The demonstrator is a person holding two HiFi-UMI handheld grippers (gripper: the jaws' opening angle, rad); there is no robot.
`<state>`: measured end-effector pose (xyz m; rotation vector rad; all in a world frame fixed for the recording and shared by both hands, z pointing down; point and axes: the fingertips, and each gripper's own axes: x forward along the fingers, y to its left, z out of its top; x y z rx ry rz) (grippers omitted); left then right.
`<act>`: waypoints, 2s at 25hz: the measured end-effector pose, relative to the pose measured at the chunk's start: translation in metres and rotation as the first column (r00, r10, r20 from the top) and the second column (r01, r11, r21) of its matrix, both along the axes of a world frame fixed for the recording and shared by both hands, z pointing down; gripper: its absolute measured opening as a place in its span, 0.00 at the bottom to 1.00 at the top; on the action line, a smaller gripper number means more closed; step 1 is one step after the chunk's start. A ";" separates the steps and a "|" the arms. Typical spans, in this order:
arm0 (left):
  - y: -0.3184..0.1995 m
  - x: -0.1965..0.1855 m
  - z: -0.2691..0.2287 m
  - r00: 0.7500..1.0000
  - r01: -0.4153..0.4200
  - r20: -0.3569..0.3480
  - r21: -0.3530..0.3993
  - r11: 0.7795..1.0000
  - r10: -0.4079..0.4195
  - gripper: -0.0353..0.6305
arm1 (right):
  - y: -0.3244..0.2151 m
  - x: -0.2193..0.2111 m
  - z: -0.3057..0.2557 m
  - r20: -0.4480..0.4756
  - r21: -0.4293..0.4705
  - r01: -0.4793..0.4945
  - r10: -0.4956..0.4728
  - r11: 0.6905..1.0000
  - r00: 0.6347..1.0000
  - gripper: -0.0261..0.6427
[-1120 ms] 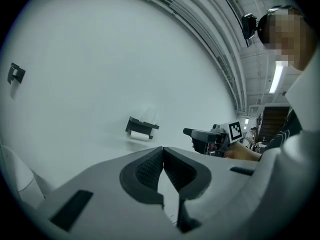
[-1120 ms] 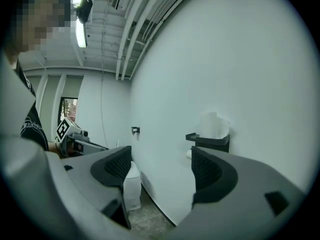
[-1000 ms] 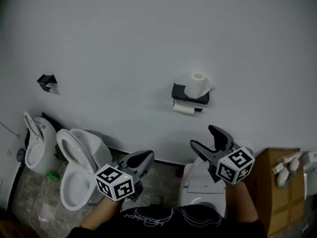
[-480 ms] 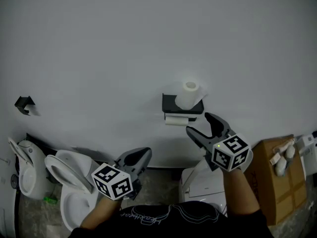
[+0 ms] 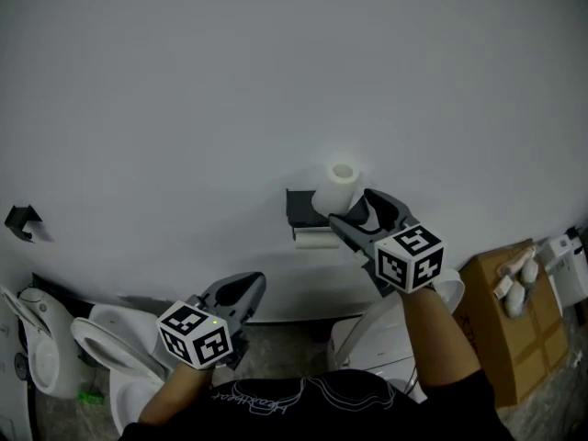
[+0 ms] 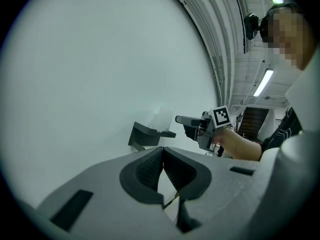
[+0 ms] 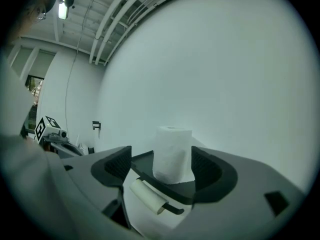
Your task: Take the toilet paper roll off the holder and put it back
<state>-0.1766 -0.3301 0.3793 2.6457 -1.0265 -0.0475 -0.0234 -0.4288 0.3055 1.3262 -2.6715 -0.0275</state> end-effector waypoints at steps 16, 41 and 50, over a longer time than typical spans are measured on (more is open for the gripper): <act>-0.039 0.003 0.004 0.999 -0.046 -0.015 0.007 0.999 0.046 0.06 | -0.057 -0.004 0.014 -0.050 -0.061 -0.059 0.056 0.996 0.997 0.57; -0.048 -0.004 0.021 0.999 -0.012 -0.045 -0.024 1.000 0.011 0.06 | -0.055 -0.004 0.014 -0.076 0.023 -0.088 0.089 0.996 0.993 0.47; -0.040 0.001 0.018 0.999 -0.020 -0.040 -0.023 1.000 0.019 0.06 | -0.039 0.003 -0.009 -0.010 0.068 -0.090 0.090 0.994 0.996 0.47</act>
